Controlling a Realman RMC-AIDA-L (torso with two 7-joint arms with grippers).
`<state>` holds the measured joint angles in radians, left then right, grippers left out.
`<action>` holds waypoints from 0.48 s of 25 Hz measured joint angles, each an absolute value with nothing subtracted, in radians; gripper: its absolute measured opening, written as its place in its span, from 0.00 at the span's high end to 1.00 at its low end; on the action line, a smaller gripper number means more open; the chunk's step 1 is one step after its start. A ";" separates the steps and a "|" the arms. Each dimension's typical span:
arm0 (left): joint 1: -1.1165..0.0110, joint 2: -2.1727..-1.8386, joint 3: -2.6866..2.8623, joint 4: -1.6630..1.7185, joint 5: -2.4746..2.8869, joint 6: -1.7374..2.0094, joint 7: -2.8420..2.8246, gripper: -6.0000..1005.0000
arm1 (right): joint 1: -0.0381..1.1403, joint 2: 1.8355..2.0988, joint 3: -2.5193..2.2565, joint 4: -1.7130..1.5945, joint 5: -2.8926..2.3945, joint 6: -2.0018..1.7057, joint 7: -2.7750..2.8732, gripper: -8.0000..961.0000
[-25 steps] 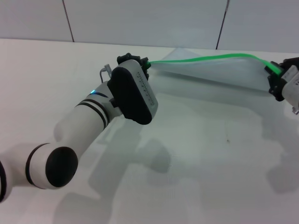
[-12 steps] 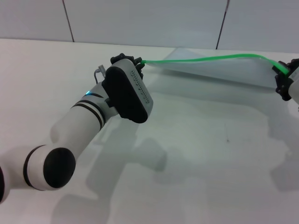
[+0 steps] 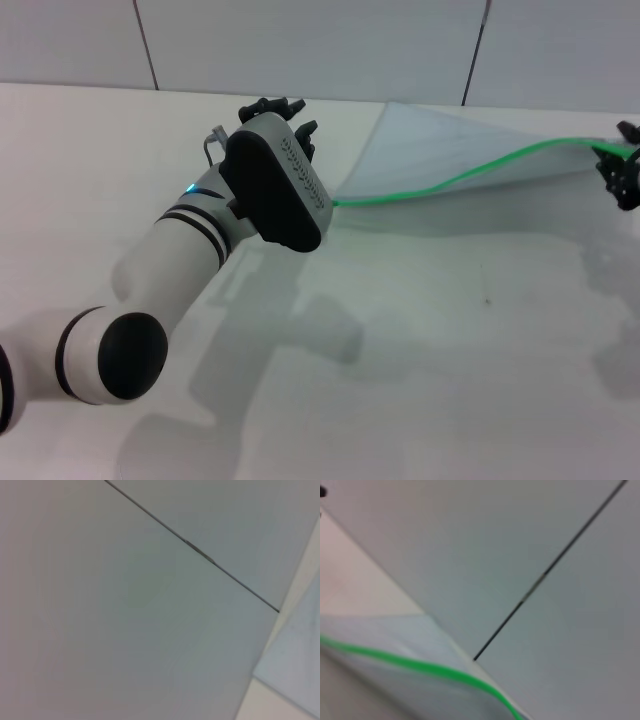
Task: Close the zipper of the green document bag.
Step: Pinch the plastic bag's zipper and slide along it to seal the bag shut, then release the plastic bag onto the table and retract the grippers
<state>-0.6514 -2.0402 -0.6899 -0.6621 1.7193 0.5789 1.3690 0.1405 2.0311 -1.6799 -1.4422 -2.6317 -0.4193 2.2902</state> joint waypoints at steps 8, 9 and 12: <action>-0.631 -2.040 -0.689 -0.698 1.719 0.674 1.271 0.69 | 0.037 2.032 -1.685 -1.573 -2.623 -0.352 2.361 0.60; -0.624 -2.039 -0.689 -0.708 1.720 0.692 1.248 0.67 | 0.007 2.032 -1.708 -1.603 -2.623 -0.314 2.361 0.55; -0.599 -2.038 -0.685 -0.730 1.724 0.783 1.180 0.61 | -0.056 2.032 -1.782 -1.640 -2.620 -0.148 2.361 0.40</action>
